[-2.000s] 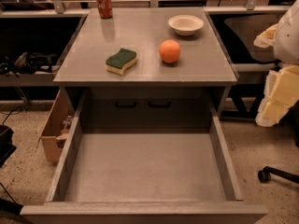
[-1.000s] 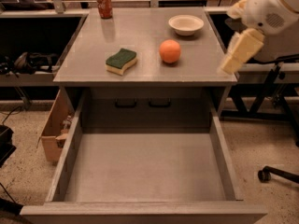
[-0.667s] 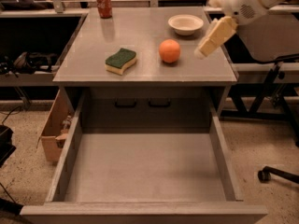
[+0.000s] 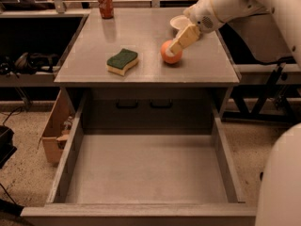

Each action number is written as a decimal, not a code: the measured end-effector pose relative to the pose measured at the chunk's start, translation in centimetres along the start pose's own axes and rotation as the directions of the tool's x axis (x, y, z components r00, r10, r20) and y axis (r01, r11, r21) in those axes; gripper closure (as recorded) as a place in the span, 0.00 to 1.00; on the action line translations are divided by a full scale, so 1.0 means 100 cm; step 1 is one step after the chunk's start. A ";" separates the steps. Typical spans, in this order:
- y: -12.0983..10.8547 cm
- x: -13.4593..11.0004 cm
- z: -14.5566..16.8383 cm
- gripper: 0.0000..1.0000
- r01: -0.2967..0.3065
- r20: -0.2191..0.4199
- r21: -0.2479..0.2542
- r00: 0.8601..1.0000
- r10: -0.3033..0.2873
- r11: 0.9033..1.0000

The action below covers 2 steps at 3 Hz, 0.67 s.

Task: Place orange into top drawer

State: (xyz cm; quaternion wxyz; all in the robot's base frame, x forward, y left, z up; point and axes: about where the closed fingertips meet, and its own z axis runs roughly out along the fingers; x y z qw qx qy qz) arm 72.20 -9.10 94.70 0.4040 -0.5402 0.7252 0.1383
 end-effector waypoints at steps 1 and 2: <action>-0.011 0.003 0.044 0.00 -0.030 0.024 -0.008 0.999 0.030 1.000; -0.026 0.014 0.070 0.00 -0.062 0.033 -0.001 0.998 0.062 0.998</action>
Offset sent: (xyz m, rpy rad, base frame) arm 0.0833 0.0227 -0.0675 0.0829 0.0317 -0.0715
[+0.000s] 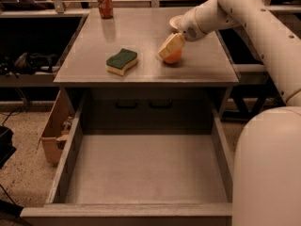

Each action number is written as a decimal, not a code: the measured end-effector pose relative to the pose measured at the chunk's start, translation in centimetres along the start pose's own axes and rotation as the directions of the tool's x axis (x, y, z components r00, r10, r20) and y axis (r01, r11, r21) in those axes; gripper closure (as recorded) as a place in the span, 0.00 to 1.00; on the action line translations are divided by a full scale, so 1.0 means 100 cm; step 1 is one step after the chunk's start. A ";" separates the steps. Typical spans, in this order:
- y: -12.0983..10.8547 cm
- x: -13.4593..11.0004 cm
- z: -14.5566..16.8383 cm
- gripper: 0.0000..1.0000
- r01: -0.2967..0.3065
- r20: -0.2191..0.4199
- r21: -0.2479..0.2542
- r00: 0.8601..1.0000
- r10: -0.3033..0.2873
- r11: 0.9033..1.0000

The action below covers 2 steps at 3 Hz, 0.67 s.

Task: Place orange into top drawer

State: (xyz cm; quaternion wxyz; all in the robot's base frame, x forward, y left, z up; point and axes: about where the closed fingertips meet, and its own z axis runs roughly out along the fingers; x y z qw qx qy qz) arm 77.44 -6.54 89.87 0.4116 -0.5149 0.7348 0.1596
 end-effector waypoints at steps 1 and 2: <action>-0.010 0.015 0.013 0.00 -0.032 0.004 0.010 0.999 0.032 0.999; -0.009 0.026 0.021 0.18 -0.057 0.011 0.008 0.998 0.057 0.998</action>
Offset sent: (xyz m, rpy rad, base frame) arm 0.0092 -0.0111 -0.0472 0.0542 0.0440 -0.0614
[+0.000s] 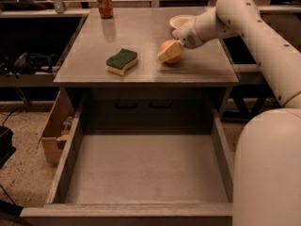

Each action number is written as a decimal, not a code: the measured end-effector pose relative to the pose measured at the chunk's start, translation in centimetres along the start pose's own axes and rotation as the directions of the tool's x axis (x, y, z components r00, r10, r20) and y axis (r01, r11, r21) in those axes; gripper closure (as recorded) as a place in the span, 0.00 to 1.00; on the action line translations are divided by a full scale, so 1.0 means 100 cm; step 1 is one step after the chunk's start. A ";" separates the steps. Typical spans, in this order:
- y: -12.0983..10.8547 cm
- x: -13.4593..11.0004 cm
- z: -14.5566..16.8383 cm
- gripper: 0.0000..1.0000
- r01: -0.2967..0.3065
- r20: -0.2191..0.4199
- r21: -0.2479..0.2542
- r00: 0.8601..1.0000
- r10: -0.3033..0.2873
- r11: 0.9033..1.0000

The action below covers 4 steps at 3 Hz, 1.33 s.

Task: Place orange into top drawer

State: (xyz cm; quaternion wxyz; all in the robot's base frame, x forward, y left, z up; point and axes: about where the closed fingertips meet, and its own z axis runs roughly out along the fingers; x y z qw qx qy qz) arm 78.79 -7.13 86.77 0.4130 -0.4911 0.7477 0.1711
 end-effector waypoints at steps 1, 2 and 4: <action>0.017 0.010 0.017 0.49 -0.015 -0.016 -0.035 1.000 0.014 0.999; 0.017 0.010 0.017 0.72 -0.015 -0.016 -0.035 1.000 0.014 0.999; 0.016 0.006 0.013 1.00 -0.015 -0.016 -0.035 1.000 0.014 0.999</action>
Offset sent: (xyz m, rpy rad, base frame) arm -0.0079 0.0107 -0.0171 0.0000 0.0315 0.0134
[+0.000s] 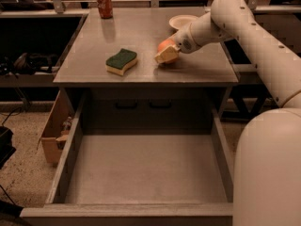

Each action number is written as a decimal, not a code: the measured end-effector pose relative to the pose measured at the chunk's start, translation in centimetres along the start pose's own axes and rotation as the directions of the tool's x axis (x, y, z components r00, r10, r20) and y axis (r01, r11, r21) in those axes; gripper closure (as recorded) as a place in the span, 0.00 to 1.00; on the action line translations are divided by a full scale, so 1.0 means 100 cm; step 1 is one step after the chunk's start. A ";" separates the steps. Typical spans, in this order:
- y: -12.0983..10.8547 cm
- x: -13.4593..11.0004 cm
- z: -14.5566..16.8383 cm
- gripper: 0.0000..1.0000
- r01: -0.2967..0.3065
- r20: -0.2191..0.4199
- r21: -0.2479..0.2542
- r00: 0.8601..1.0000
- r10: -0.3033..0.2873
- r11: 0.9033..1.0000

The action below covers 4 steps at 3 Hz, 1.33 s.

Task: Place orange into top drawer

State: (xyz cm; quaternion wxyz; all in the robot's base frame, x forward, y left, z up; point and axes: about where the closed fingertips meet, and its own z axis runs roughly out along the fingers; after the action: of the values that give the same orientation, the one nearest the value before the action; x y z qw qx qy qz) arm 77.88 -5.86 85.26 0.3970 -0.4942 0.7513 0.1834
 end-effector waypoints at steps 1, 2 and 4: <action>0.024 -0.032 -0.059 1.00 0.081 0.046 0.078 0.995 -0.084 0.994; 0.084 -0.069 -0.137 1.00 0.135 0.111 0.151 0.982 -0.153 0.979; 0.200 0.011 -0.170 1.00 0.114 0.060 0.084 0.991 -0.119 0.990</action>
Offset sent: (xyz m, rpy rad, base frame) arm -0.2728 -0.0031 0.1216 -0.0490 -0.2008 0.0448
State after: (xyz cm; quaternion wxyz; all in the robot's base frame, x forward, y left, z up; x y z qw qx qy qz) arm 52.85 -8.98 92.60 0.4505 -0.5146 0.7148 0.1455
